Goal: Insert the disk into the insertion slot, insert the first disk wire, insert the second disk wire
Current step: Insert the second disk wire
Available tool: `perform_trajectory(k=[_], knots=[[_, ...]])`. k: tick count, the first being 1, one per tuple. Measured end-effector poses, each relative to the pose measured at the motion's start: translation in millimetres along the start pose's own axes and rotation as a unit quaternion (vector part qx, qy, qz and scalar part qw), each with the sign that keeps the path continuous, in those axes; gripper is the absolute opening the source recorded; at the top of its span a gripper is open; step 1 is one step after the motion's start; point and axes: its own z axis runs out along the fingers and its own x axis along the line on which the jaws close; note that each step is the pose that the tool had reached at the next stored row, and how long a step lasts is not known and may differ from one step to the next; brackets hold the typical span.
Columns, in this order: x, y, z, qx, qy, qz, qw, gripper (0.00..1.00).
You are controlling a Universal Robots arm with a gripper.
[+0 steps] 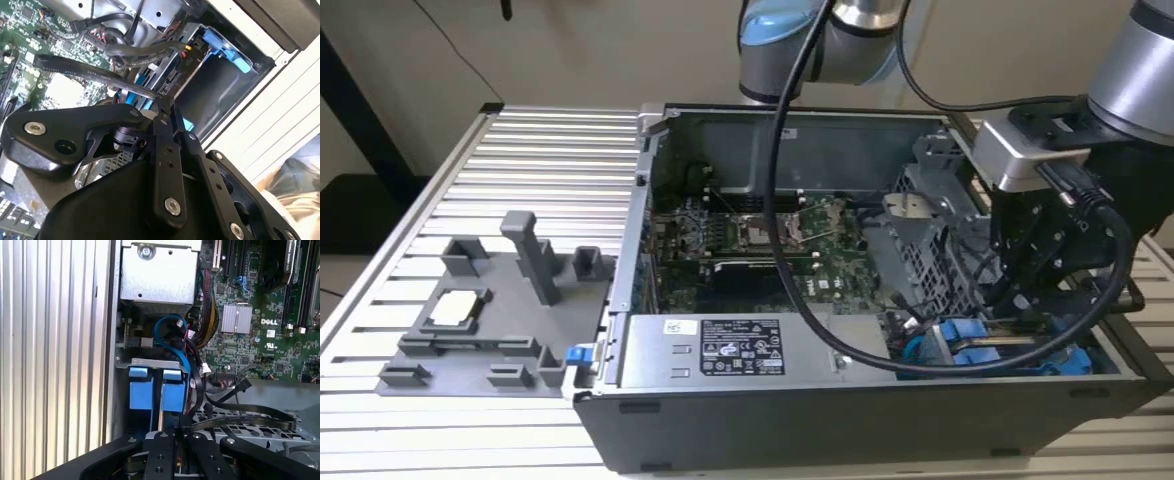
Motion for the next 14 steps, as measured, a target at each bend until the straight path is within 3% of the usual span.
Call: perform_trajectory(k=[1,2,8,14], knots=[[0.5,-1.5,0.2,-0.0029,-0.0007,0.0,1.0,0.16],[1.2,-2.0,0.5,-0.0029,-0.0024,0.0,1.0,0.16],[3.9,-2.9,2.5,-0.0016,-0.0226,0.004,0.9997,0.16],[6.2,-4.7,4.3,-0.0014,-0.0228,0.014,0.9996,0.16]])
